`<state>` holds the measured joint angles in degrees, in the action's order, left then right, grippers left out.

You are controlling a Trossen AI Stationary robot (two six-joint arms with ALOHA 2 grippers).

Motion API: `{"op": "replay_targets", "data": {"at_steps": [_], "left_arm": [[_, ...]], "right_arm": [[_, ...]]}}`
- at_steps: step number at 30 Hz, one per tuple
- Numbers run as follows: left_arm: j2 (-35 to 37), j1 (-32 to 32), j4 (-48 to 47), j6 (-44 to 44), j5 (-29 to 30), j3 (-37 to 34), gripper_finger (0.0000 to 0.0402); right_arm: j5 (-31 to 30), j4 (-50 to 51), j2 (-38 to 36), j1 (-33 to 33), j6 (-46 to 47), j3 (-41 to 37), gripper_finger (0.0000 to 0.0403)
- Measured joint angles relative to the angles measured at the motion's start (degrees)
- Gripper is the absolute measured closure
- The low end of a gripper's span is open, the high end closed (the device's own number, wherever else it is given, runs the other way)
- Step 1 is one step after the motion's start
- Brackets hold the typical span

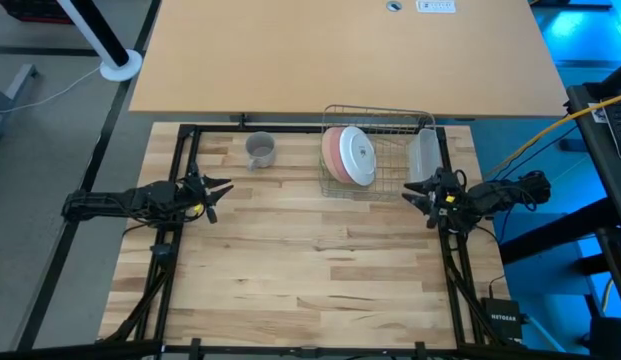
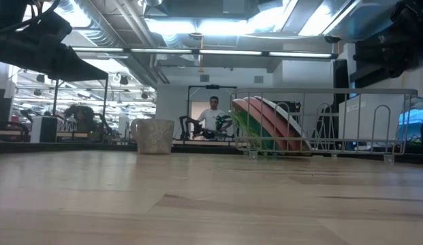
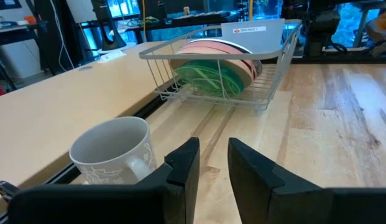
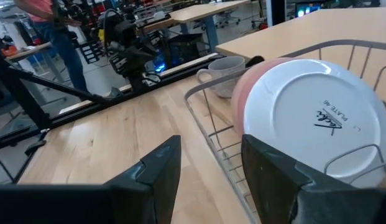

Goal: Sort dishes
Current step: Return to Home Position

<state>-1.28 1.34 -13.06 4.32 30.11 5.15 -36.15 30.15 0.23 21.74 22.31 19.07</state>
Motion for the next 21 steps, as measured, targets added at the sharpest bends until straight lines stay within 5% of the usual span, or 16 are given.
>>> {"op": "replay_targets", "data": {"at_steps": [21], "left_arm": [[0.0,0.0,-0.03,-0.02,-0.02,-0.04,0.0326]], "right_arm": [[0.8,0.0,0.0,0.0,0.04,0.0,0.0231]]}}
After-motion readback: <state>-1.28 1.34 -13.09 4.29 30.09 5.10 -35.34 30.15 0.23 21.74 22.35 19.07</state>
